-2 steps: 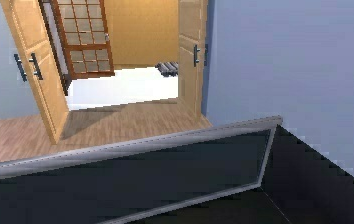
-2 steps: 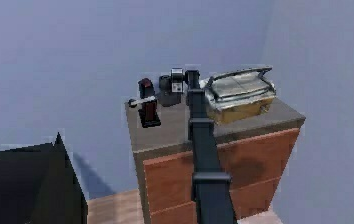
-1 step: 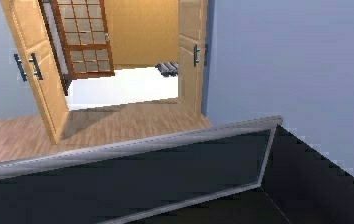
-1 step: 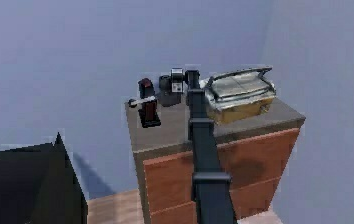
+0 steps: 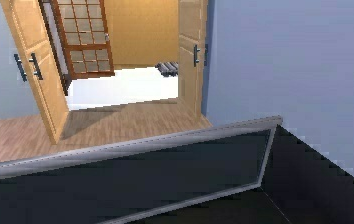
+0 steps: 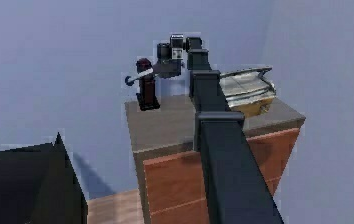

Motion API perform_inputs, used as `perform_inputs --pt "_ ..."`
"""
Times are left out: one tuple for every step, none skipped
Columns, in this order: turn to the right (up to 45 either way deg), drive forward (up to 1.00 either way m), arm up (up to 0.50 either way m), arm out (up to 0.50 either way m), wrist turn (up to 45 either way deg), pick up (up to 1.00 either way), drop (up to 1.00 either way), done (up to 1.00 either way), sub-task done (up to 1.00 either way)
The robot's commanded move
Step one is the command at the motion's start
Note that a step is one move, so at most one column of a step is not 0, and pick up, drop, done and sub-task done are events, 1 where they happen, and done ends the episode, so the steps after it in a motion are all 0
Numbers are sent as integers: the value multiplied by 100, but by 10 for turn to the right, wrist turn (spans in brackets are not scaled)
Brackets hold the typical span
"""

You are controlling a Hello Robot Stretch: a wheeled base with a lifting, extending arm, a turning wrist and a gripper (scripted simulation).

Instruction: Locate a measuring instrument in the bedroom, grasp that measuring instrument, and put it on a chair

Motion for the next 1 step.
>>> perform_inputs --pt "0 0 0 0 -450 0 0 0 0"
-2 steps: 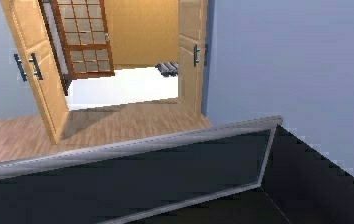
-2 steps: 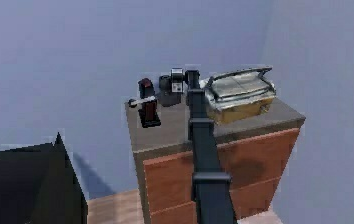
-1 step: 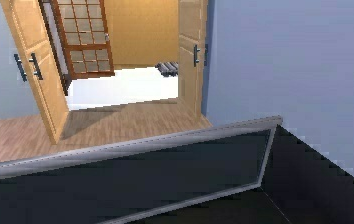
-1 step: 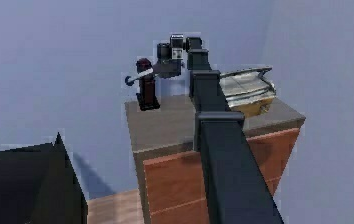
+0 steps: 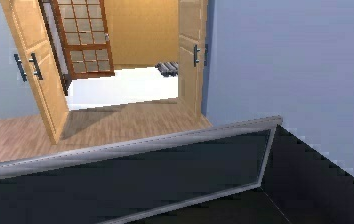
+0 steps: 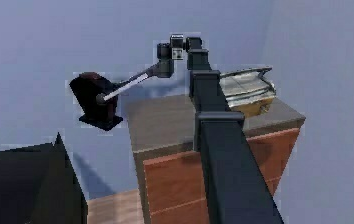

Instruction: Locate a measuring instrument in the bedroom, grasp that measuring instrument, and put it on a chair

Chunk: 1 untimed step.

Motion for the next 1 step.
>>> perform_inputs --pt "0 0 0 0 -450 0 0 0 0"
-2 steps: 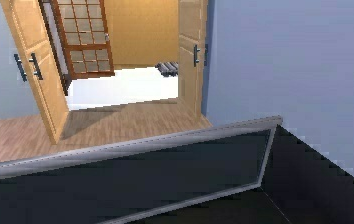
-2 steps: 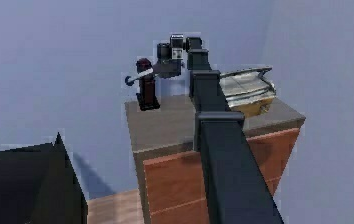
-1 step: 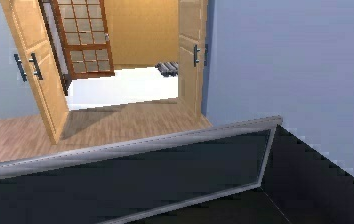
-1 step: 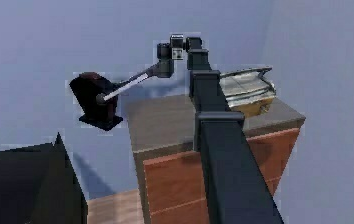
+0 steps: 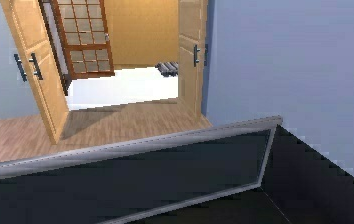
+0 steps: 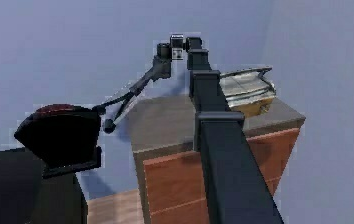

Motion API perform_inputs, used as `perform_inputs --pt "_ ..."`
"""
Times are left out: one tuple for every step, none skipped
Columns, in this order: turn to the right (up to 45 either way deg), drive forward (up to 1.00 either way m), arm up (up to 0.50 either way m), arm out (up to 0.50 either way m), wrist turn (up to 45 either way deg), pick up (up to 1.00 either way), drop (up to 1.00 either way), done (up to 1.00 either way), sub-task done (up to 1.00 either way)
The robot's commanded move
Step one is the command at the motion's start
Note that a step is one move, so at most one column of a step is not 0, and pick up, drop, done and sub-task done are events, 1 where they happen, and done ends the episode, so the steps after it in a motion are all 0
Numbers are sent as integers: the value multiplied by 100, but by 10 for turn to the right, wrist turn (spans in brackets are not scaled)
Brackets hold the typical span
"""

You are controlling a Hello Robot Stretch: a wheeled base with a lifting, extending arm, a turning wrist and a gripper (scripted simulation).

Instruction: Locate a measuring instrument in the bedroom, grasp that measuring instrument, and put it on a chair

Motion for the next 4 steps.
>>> perform_inputs --pt "0 0 0 0 -60 0 0 0 0" --pt "0 0 0 -48 0 0 0 0 0" --pt "-450 0 0 0 0 0 0 0 0" --pt "-450 0 0 0 0 0 0 0 0"
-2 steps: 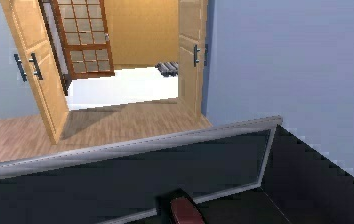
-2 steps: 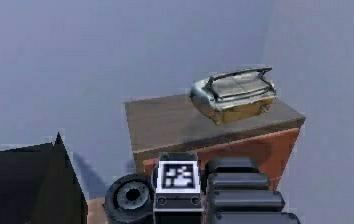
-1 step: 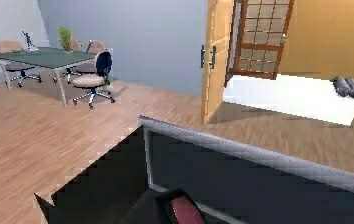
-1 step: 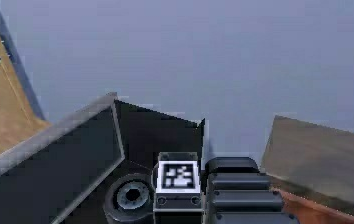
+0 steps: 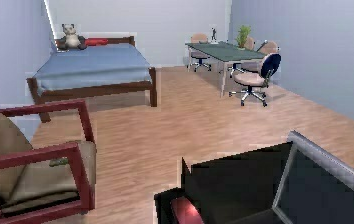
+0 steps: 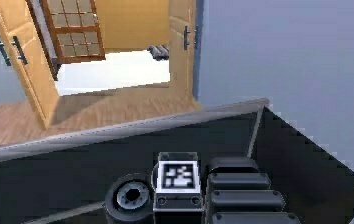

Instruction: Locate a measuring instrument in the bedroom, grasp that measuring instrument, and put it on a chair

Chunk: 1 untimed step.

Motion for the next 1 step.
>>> perform_inputs --pt "-90 0 0 0 0 0 0 0 0"
